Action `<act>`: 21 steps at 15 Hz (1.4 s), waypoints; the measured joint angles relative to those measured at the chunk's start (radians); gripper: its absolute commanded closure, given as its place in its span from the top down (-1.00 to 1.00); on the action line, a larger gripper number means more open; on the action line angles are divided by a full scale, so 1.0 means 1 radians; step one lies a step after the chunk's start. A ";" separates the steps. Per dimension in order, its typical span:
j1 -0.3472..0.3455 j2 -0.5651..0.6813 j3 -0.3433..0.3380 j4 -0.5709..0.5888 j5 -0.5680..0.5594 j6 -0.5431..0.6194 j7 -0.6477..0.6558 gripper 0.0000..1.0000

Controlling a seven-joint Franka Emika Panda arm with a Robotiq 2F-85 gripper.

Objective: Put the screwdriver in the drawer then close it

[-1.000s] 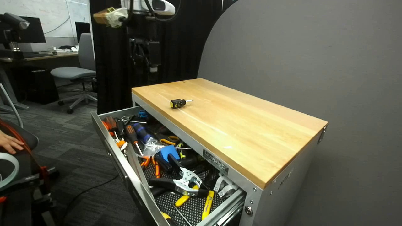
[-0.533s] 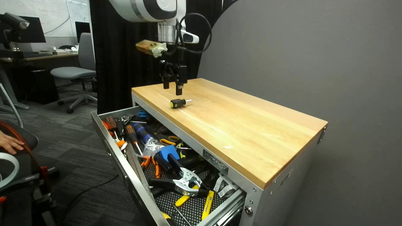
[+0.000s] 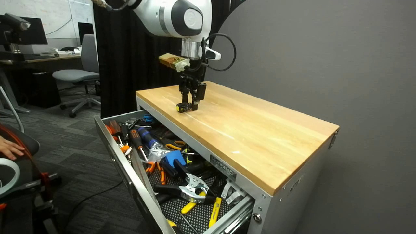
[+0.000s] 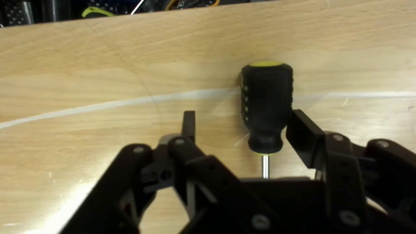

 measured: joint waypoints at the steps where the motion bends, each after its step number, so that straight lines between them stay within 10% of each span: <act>1: -0.004 0.004 0.000 0.003 0.026 -0.011 -0.016 -0.29; 3: -0.010 0.007 0.000 0.002 0.074 -0.032 -0.050 -0.60; 17: -0.056 -0.144 -0.017 -0.244 0.102 -0.192 -0.194 -0.53; 18: -0.053 -0.161 -0.017 -0.276 0.098 -0.191 -0.192 0.25; 21: -0.041 -0.187 -0.016 -0.347 0.092 -0.158 -0.172 0.54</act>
